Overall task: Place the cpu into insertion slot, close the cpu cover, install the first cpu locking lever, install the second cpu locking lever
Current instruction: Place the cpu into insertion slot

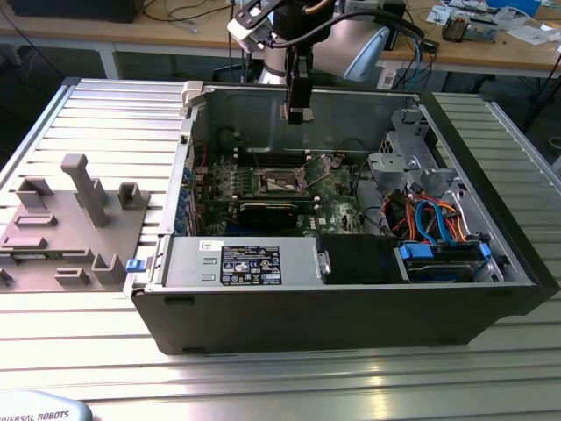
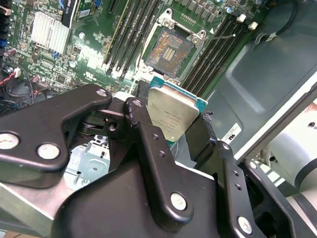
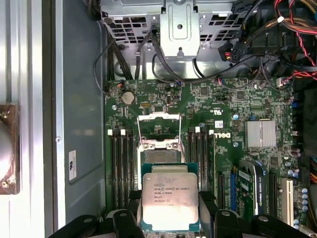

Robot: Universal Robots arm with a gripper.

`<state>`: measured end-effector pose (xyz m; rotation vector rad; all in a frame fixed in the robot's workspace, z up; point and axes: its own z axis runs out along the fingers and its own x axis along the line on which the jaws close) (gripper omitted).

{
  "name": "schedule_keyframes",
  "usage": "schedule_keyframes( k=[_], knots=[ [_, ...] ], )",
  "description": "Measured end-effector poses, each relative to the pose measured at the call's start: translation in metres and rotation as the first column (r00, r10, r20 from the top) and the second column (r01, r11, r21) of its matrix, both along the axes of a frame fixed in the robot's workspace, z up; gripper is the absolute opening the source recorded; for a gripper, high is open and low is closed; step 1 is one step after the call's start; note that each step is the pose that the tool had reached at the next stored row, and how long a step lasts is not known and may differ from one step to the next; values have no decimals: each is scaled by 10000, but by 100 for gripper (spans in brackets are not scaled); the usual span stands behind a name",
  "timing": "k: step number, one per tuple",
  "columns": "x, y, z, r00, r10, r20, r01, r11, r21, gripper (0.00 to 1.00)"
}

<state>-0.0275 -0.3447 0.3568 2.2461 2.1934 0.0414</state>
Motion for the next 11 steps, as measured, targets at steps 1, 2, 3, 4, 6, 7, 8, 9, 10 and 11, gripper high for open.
schedule_keyframes(
  k=[1,2,3,4,6,7,8,9,10,11],
  knots=[
    [0,0,0,10000,-9,0,9,10000,0,54],
    [0,0,0,10000,-16,0,16,10000,0,54],
    [0,0,0,10000,-21,0,21,10000,0,54],
    [0,0,0,10000,-27,0,27,10000,-1,54],
    [0,0,0,10000,-39,0,39,10000,0,54],
    [0,0,0,10000,-45,0,45,10000,-1,54],
    [0,0,0,10000,-52,0,52,10000,0,54],
    [0,0,0,10000,-58,0,58,10000,0,54],
    [0,0,0,10000,-64,0,64,10000,0,54],
    [0,0,0,10000,-74,0,74,10000,-1,54]
  ],
)
